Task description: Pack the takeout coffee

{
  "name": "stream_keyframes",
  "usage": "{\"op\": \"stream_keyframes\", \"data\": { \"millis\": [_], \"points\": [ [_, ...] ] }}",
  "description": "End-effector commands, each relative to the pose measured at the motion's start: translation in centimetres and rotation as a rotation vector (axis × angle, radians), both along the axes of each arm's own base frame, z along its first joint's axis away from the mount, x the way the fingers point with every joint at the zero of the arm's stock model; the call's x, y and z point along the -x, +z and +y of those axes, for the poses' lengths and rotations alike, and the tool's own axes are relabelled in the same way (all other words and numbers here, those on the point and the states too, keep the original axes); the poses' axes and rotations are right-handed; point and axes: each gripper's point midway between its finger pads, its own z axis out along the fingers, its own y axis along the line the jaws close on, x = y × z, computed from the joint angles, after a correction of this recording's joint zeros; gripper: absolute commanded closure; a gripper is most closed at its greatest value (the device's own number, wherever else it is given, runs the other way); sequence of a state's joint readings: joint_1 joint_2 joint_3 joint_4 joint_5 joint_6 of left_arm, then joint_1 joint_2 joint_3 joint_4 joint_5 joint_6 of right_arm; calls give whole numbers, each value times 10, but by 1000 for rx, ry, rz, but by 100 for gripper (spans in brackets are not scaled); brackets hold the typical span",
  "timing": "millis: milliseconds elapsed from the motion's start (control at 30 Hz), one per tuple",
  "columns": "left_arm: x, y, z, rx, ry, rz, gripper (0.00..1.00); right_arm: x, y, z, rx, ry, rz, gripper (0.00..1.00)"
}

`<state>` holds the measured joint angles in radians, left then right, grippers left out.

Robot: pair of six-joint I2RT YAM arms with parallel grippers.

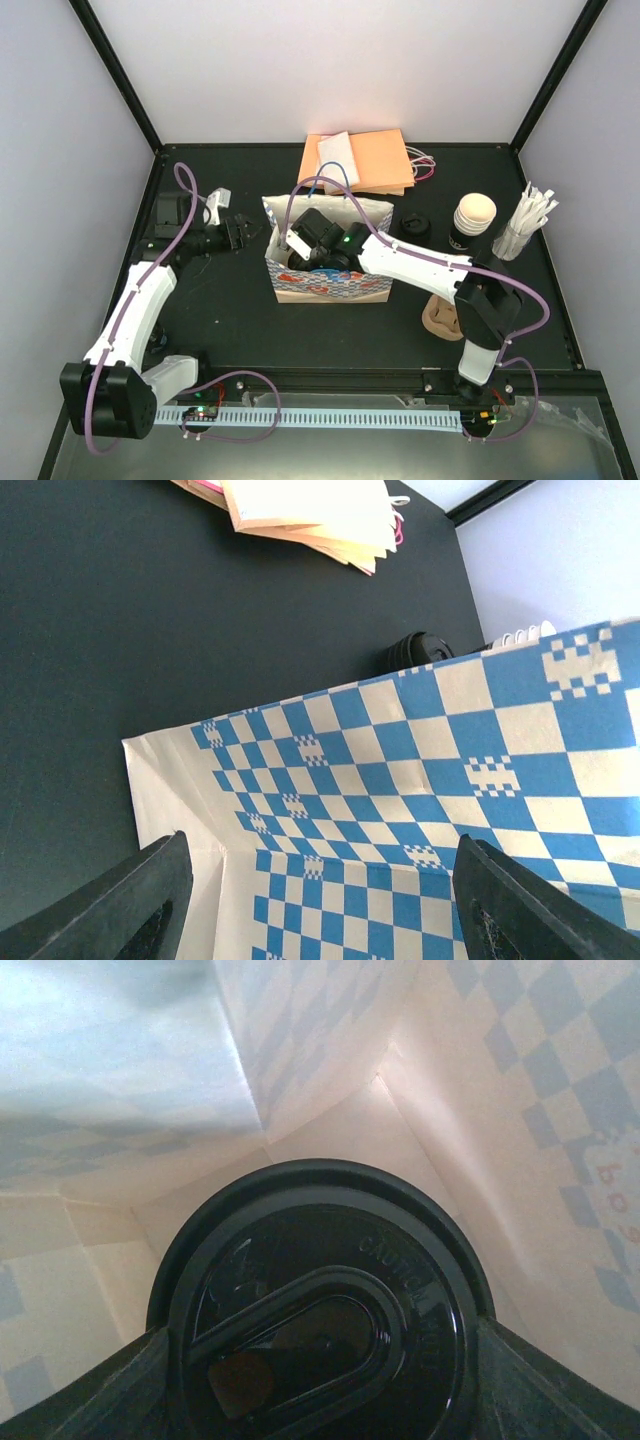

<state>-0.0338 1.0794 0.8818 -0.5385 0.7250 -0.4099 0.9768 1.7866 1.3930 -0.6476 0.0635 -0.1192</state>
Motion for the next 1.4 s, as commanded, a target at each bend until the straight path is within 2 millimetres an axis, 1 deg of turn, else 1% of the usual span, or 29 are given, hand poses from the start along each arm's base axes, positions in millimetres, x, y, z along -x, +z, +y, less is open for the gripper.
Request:
{"op": "stream_keyframes", "data": {
  "millis": [0,167,367,467,600,733,900,1067,1233,1367],
  "points": [
    [5,5,3,-17,0,-16,26,42,-92,-56,298,-6,264,48],
    [8,6,2,-21,-4,-8,26,35,-94,-58,295,-41,289,48],
    [13,13,2,-28,-13,-18,26,29,-99,-62,316,-70,299,48],
    [16,17,2,-30,-16,-23,26,26,-99,-60,309,-82,309,48],
    [20,21,3,-33,-14,-32,26,25,-93,-54,279,-85,326,48],
    [26,30,2,-30,-21,-54,26,23,-89,-52,273,-84,319,48],
    [38,48,-6,-75,-74,-90,26,21,-86,-53,275,-88,311,48],
    [49,61,-12,-102,-107,-108,25,19,-84,-53,276,-93,301,48],
    [62,77,-28,-126,-148,-140,26,19,-81,-53,271,-96,300,48],
    [70,86,-33,-169,-167,-149,25,18,-76,-54,268,-103,289,48]
  ]
}}
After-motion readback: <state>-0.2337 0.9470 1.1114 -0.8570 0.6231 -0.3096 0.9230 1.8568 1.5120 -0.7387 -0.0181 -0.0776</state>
